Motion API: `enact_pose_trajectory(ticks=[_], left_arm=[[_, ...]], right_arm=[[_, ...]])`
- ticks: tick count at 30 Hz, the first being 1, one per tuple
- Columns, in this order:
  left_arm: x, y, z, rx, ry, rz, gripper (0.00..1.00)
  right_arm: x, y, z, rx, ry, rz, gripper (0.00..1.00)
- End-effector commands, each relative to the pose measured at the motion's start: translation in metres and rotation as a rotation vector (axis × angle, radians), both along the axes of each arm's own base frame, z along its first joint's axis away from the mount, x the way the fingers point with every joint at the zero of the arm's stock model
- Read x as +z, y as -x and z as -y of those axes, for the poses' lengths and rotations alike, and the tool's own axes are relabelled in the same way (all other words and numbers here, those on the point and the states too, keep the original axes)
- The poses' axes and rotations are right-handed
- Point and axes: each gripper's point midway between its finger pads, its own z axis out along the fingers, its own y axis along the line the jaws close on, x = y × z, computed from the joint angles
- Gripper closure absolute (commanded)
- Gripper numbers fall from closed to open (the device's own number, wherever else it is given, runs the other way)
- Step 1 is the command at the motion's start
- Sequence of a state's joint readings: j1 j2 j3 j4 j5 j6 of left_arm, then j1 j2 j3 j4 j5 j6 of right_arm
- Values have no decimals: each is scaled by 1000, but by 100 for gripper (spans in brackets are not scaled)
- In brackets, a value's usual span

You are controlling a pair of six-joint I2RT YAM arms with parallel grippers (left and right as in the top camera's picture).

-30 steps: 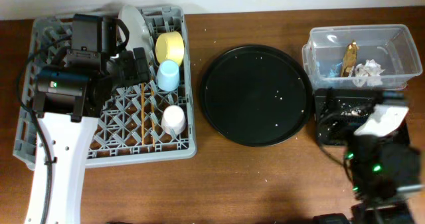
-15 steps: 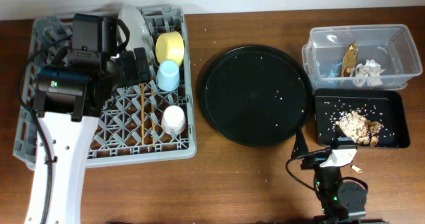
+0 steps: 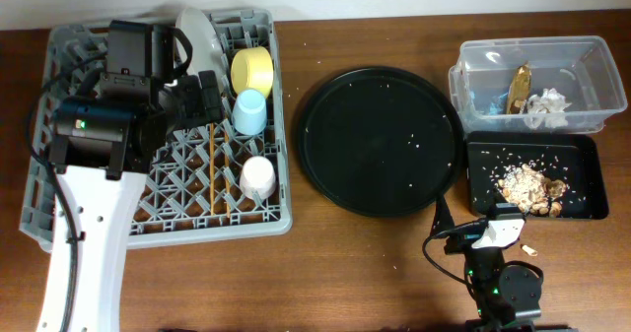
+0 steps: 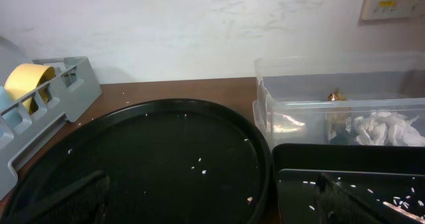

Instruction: Sort waste into correct bins and load items into the dishwasher rack

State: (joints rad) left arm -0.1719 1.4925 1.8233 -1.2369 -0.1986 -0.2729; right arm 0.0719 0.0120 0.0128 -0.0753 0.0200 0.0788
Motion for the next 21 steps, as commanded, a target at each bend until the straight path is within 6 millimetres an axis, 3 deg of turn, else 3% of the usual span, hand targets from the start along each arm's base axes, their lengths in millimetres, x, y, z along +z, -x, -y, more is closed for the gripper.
enact_pose_trajectory(ticks=[1, 5, 11, 15, 21], left_arm=[[1, 0, 0, -3, -2, 4, 0], [2, 2, -1, -2, -3, 6, 0], [24, 14, -10, 16, -20, 156, 0], [0, 28, -13, 17, 31, 352, 0], [-67, 80, -32, 17, 119, 605, 0]], right_arm=[[-4, 0, -1, 8, -7, -8, 2], [-4, 0, -1, 8, -7, -8, 2], [-4, 0, -1, 8, -7, -8, 2], [-4, 0, -1, 8, -7, -8, 1], [-4, 0, -1, 8, -7, -8, 2]])
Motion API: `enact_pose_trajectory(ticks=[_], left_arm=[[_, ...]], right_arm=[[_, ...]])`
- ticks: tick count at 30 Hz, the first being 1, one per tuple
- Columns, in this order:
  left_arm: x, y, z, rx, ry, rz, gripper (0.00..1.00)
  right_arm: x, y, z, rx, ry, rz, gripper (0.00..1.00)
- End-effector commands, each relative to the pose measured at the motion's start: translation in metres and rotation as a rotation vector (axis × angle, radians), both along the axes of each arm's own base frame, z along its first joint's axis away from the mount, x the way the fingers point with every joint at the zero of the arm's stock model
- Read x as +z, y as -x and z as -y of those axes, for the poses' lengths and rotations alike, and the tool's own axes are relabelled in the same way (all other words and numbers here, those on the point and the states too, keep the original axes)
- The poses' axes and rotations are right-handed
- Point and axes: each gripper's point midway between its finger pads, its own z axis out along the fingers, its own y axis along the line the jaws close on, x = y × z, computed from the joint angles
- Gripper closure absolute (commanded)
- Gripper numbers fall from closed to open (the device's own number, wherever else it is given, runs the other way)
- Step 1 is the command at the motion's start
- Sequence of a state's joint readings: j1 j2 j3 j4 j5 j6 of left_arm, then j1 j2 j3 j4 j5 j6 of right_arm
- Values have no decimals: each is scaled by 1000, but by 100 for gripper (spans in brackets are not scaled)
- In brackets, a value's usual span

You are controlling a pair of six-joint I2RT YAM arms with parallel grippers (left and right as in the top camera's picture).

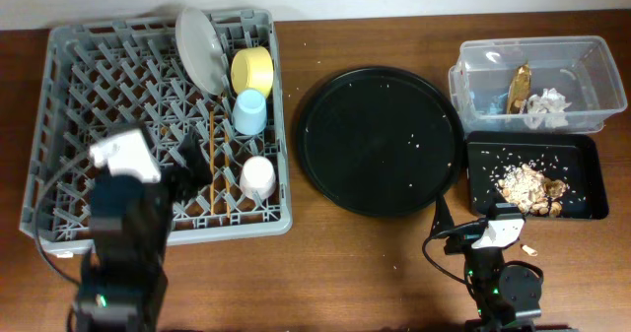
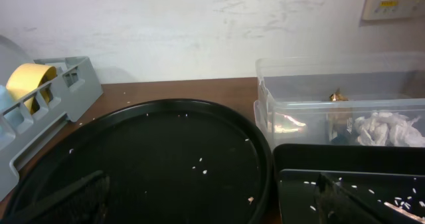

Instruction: Sort waste into correct bins and load items into the dishwasher rack

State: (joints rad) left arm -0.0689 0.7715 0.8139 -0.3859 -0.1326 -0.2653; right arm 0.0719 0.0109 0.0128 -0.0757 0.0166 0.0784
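Note:
The grey dishwasher rack [image 1: 59, 86] on the left holds a grey plate [image 1: 200, 46], a yellow cup [image 1: 252, 71], a blue cup [image 1: 249, 111], a white cup [image 1: 258, 178] and chopsticks [image 1: 211, 165]. My left gripper [image 1: 187, 155] hangs over the rack's front part, with nothing seen in it; its jaws are unclear. The clear bin [image 1: 582, 51] [image 2: 299, 91] holds a brown peel [image 1: 520, 84] and crumpled tissue [image 1: 545, 105] [image 2: 385, 127]. Food scraps [image 1: 527, 186] lie in the black rectangular tray [image 1: 582, 155]. My right gripper [image 1: 463, 221] [image 2: 212, 201] stands open and empty at the front.
A round black tray [image 1: 380, 140] [image 2: 146, 157] dotted with rice grains sits in the middle of the brown table. A small crumb [image 1: 529, 247] lies on the table beside the right arm. A pale wall stands behind the table in the right wrist view.
My left arm has moved from over the rack's back left to its front, with the gripper now over the rack's front middle. The right arm and all items are unchanged.

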Motion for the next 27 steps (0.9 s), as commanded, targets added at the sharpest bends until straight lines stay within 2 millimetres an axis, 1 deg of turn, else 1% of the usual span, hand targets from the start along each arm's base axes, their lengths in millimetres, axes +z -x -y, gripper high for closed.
enact_pose_trajectory(ticks=[1, 4, 6, 8, 10, 13, 16, 18, 27], left_arm=[[-41, 30, -5, -16, 11, 80, 0], [-58, 44, -7, -7, 10, 211, 0], [-66, 49, -8, -4, 11, 283, 0], [-80, 55, -9, 0, 1, 336, 0], [-95, 57, -12, 5, -43, 340, 0], [-109, 58, -12, -17, -155, 327, 0], [-129, 58, -11, -52, -267, 244, 1], [-128, 58, -8, -74, -279, 246, 0], [-128, 58, -8, -73, -279, 246, 0]], right_arm=[[-4, 0, -1, 4, -7, -9, 2], [-4, 0, -1, 4, -7, -9, 2], [-4, 0, -1, 4, -7, -9, 2], [-4, 0, -1, 4, -7, -9, 2], [-4, 0, -1, 4, -7, -9, 2], [-4, 0, -1, 4, -7, -9, 2], [-4, 0, -1, 4, -7, -9, 2], [-4, 0, -1, 4, -7, -9, 2], [-4, 0, -1, 4, -7, -9, 1]])
